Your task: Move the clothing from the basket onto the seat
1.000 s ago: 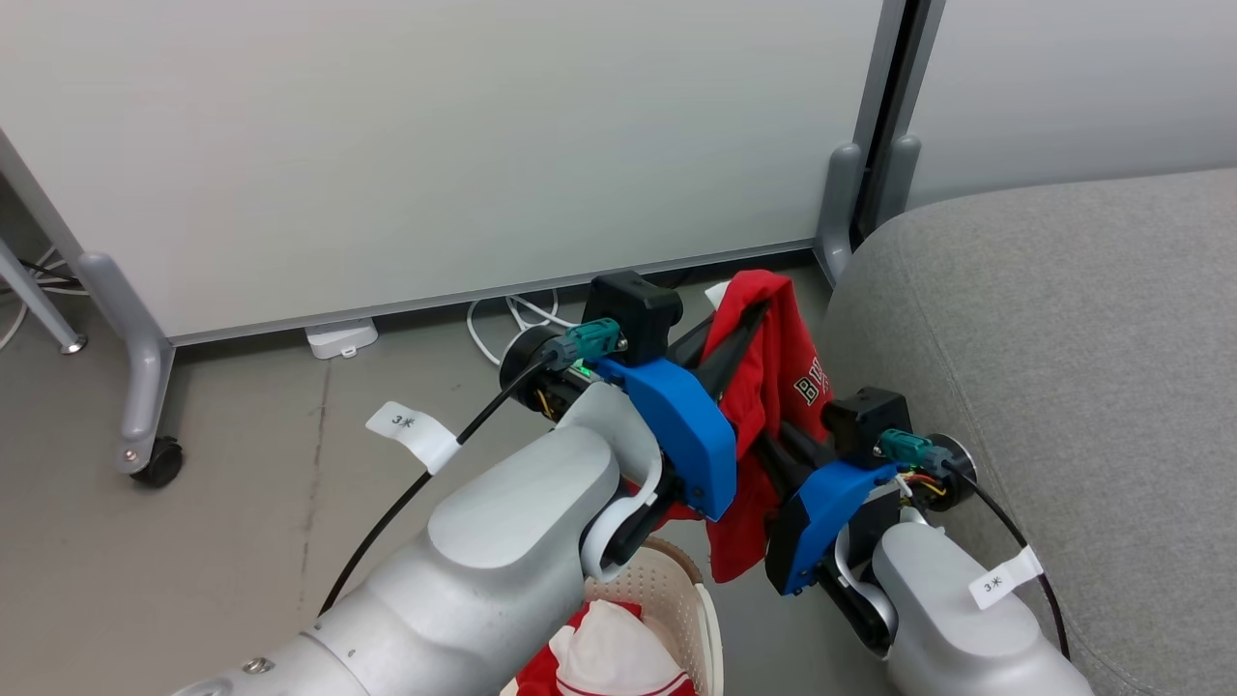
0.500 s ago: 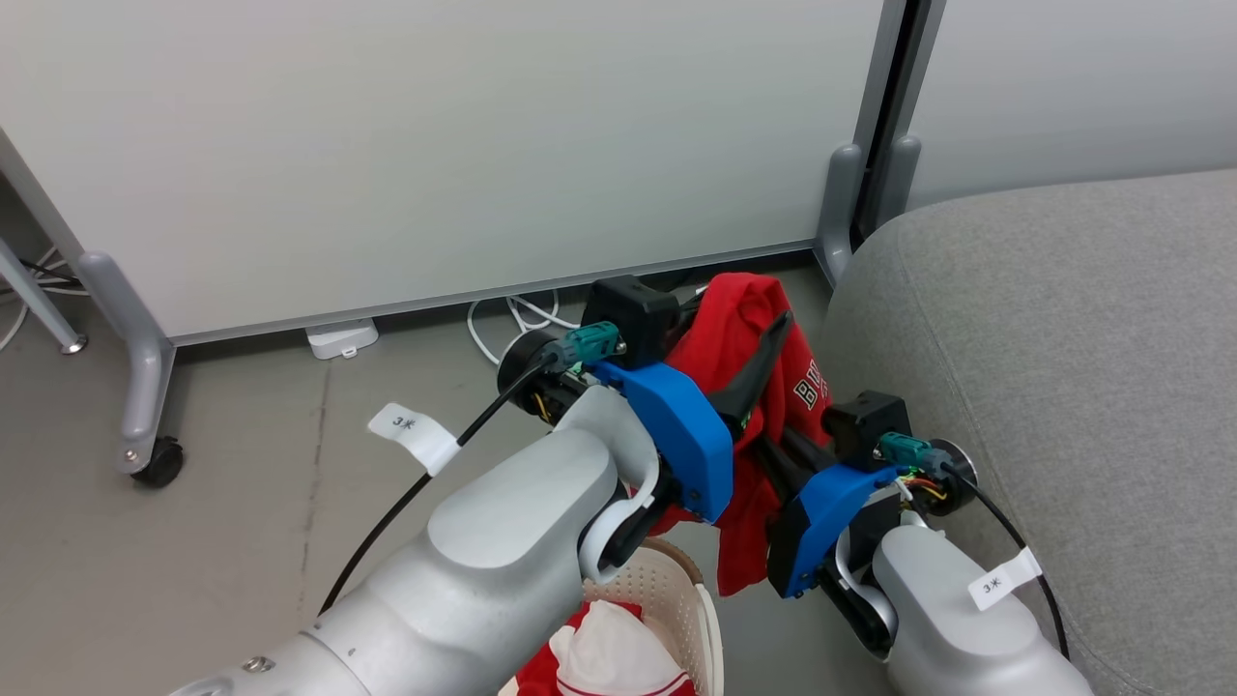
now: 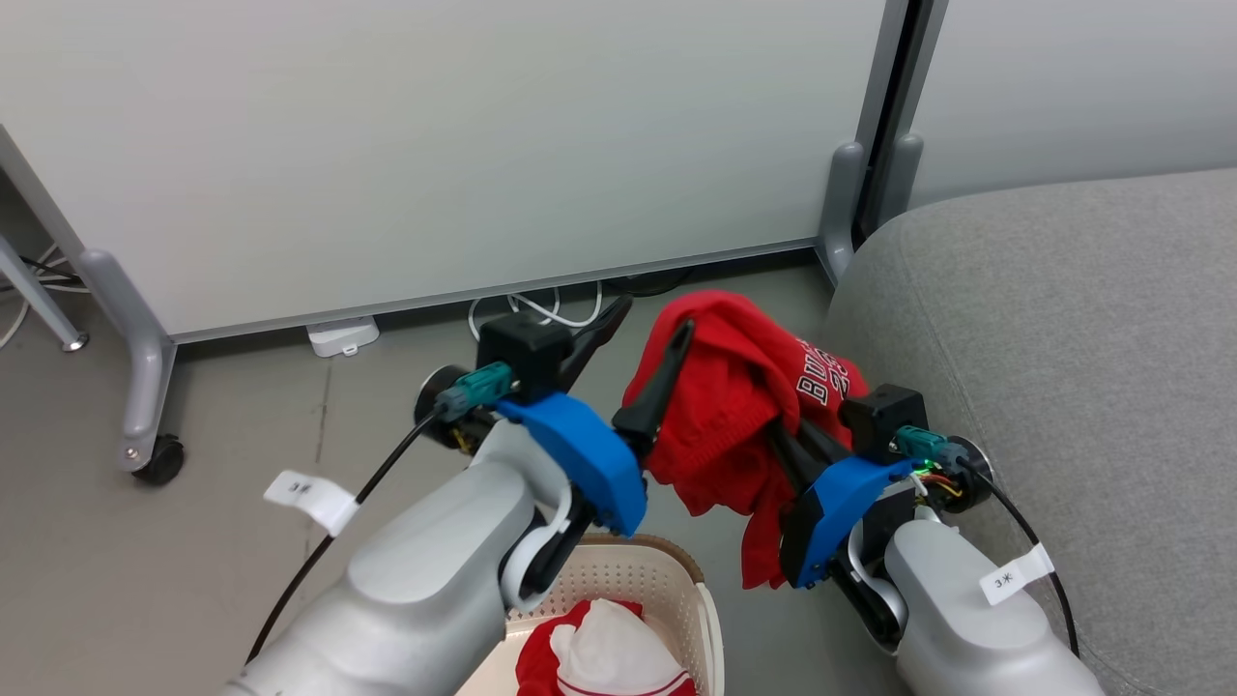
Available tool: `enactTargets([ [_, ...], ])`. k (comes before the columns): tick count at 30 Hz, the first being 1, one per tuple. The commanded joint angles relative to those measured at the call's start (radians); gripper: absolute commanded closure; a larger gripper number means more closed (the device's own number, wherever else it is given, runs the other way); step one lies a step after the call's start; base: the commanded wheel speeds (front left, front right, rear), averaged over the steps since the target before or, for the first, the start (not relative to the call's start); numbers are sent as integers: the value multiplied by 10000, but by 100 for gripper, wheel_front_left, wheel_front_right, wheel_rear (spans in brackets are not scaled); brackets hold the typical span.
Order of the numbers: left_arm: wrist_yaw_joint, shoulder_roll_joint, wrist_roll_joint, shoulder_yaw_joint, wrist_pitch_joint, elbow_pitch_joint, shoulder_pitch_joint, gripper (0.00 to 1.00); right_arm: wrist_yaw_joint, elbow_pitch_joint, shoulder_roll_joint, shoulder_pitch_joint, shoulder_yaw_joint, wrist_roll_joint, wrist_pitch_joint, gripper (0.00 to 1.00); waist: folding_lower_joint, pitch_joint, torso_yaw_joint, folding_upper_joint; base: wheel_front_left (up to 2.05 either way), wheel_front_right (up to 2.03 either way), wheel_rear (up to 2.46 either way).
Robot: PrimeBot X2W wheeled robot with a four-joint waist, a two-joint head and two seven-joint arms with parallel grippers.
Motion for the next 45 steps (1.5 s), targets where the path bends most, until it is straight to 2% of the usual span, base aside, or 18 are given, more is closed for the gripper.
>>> enactTargets([
  [1, 33, 90, 56, 80, -57, -65, 145, 0, 5, 14, -29, -90, -31, -96, -54, 100, 0, 0, -14, 0, 0, 0, 0],
  [7, 153, 719, 960, 1210, -74, -1143, 1191, 0, 5, -38, -28, 67, -153, -172, -78, 100, 0, 12, -62, 0, 0, 0, 0],
  [14, -119, 1467, 2254, 2959, -69, -2612, 3211, 0, 5, -207, -28, 134, 37, -83, -77, 100, 0, 36, -305, 0, 0, 0, 0],
  [20, -343, 1772, 3397, 4175, -71, -3378, 4897, 0, 5, -292, -29, 134, 141, -25, -48, 100, 0, 37, -533, 0, 0, 0, 0],
  [31, -677, 1356, 4470, 5900, -72, -4162, 6367, 0, 5, -431, -31, -29, 127, 78, -15, 100, 0, 166, -1283, 0, 0, 0, 0],
  [45, -958, 970, 5220, 6761, -72, -4311, 6534, 0, 5, -980, -28, 216, -18, 86, -63, 100, 0, 508, -3358, 0, 0, 0, 0],
])
